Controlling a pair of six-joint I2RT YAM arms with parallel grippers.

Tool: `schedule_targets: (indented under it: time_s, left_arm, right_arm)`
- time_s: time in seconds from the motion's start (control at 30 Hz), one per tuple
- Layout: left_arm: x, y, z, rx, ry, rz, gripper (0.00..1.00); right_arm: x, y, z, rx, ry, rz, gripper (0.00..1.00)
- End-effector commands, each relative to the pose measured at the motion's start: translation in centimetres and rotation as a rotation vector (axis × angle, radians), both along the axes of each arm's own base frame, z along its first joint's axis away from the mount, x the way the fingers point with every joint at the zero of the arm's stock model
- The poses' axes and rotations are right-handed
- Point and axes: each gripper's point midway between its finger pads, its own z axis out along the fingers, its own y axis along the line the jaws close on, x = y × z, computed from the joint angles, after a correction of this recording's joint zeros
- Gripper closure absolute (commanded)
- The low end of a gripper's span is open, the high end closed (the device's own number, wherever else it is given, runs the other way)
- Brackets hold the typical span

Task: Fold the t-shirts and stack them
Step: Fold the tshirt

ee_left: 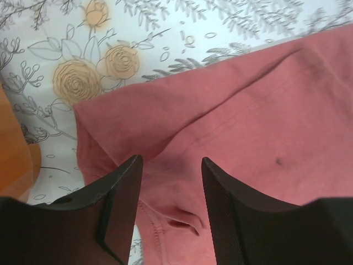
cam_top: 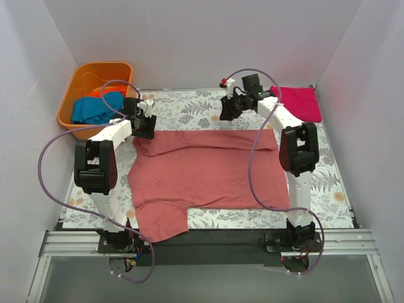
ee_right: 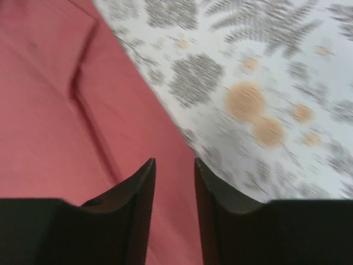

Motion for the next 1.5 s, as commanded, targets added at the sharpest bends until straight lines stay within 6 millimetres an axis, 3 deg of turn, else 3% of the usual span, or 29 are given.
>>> schedule_targets:
  time_s: [0.0, 0.2, 0.27, 0.43, 0.7, 0.9, 1.27, 1.47]
  left_arm:
    - [0.8, 1.4, 1.0, 0.065, -0.031, 0.033, 0.53]
    - [1.0, 1.7, 1.1, 0.091, -0.042, 0.013, 0.51]
    - [1.1, 1.8, 1.1, 0.102, -0.044, 0.004, 0.51]
    - [1.2, 1.8, 0.9, 0.106, -0.041, -0.004, 0.51]
    - [1.3, 1.7, 0.2, 0.101, -0.010, -0.011, 0.51]
    - [1.1, 1.7, -0.5, 0.103, 0.008, -0.017, 0.53]
    - [1.0, 1.4, -0.9, 0.094, 0.023, -0.029, 0.55]
    - [1.0, 1.5, -1.1, 0.094, 0.026, -0.027, 0.55]
  right_arm:
    - [-0.9, 8.9, 1.6, 0.204, 0.051, 0.040, 0.55]
    - [-1.3, 14.3, 1.6, 0.336, 0.127, 0.052, 0.52]
    - [-1.8, 16.6, 0.3, 0.356, 0.155, 0.049, 0.52]
    - [-1.7, 19.0, -0.8, 0.368, 0.173, 0.026, 0.53]
    - [-1.5, 20.6, -0.6, 0.429, 0.202, -0.002, 0.51]
    - [-3.4, 20.8, -3.7, 0.449, 0.380, -0.034, 0.50]
    - [-2.8, 20.2, -6.2, 0.431, 0.445, -0.159, 0.37]
    - [-3.5, 20.8, -5.9, 0.457, 0.445, -0.096, 0.53]
